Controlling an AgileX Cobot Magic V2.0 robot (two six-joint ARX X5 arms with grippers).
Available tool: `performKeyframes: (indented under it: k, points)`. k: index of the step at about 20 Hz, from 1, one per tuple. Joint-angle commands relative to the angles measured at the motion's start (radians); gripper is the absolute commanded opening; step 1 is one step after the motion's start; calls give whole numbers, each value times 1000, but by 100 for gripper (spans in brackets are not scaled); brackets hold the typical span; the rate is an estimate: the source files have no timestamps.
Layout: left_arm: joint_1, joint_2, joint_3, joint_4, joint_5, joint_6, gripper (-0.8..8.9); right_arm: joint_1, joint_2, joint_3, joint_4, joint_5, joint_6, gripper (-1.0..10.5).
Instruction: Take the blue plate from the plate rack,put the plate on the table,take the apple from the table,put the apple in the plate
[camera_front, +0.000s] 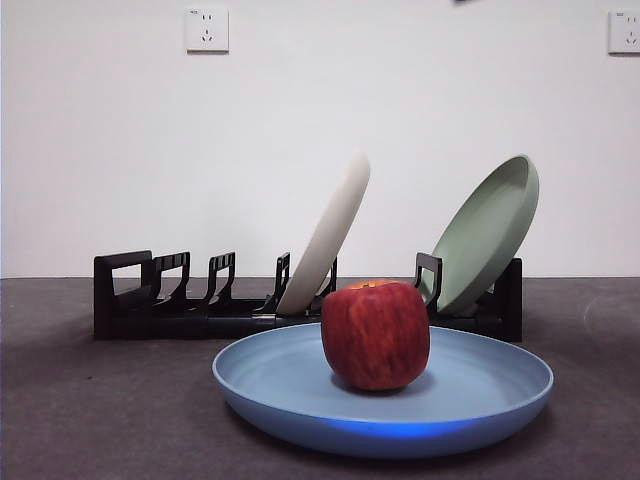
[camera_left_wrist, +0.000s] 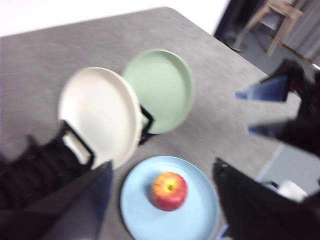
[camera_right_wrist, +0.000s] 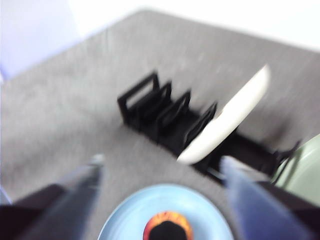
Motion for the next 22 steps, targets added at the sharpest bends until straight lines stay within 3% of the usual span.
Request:
performKeyframes:
  k: [1,3,6,9,16,19,22]
  points:
    - [-62,12,-5,12,-3,8,-9,-8,-37,2,-2,6,10,-12]
    - [-115,20,-5,18,-68,18,-8,-10,-57,2,-5,6,14,-12]
    - [-188,21,-7,21,-264,18,-9,-10,-61,1,-50,4,34,-12]
    - [-218,20,-14,27,-336,19,-9,-10,-60,-2,-95,5,40,-12]
    - [-232,-39,-207,159,-350,5,-9,-10,-79,-82,-95,2,77,-12]
    - [-232,-104,-356,259,-372,-23,-9,-10,-106,-161,-50,2,99,-12]
    - [-232,-217,-576,387,-429,-90,-9,-10,-149,-313,70,2,172,-12]
